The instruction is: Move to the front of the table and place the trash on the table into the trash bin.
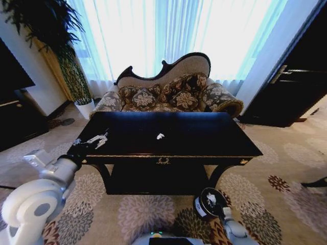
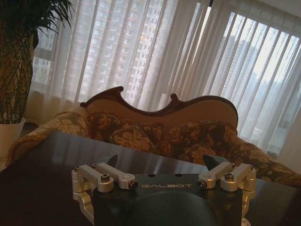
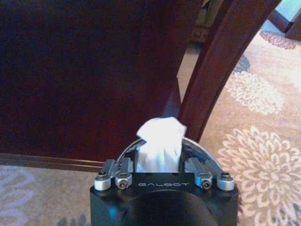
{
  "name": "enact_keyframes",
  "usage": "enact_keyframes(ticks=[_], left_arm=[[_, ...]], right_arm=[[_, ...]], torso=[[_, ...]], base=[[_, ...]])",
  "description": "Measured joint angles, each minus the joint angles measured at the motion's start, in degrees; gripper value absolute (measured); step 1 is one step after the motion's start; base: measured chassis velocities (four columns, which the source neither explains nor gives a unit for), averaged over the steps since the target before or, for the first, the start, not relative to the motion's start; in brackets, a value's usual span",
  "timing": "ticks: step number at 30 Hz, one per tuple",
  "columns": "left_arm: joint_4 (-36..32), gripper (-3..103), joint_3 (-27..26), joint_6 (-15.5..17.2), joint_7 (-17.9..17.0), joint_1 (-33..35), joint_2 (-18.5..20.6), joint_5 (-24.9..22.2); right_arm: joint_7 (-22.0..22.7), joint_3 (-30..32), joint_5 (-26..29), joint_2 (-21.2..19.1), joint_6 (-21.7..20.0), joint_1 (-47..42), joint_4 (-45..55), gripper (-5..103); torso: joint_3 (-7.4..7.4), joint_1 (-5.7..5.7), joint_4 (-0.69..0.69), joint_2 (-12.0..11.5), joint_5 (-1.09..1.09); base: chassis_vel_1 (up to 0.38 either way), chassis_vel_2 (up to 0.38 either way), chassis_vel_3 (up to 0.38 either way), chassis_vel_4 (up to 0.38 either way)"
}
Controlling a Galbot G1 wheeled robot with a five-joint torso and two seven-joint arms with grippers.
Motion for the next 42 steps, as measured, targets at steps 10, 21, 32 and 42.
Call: enact_keyframes(ticks=[10, 21, 32, 42], left_arm=[[0.00, 100, 0.65, -0.24, 0.04, 0.38, -0.63, 0.81], [0.00, 100, 0.30, -0.30, 0.09, 0.49, -0.59, 0.67], [0.00, 100, 4.31, -0.64, 0.01, -0.82, -1.92, 1.38], [0.00, 100, 8.04, -0.69, -0.18, -1.70, -2.74, 2.63]], right_arm=[[-0.36, 0.06, -0.57, -0.70, 0.26, 0.45, -0.58, 84], [-2.86, 0.84, 0.27, 0.04, 0.60, -2.00, 1.90, 100], [-6.05, 3.79, 1.65, 4.78, 5.26, -9.90, 14.50, 100], [-6.61, 6.47, 5.46, 7.95, 3.66, -19.63, 25.41, 100]], torso=[[0.00, 0.00, 0.00, 0.00, 0.01], [0.00, 0.00, 0.00, 0.00, 0.00], [0.00, 0.00, 0.00, 0.00, -0.01], [-0.01, -0.01, -0.02, 0.00, -0.01]], base=[[0.000, 0.000, 0.000, 0.000], [0.000, 0.000, 0.000, 0.000], [0.000, 0.000, 0.000, 0.000], [0.000, 0.000, 0.000, 0.000]])
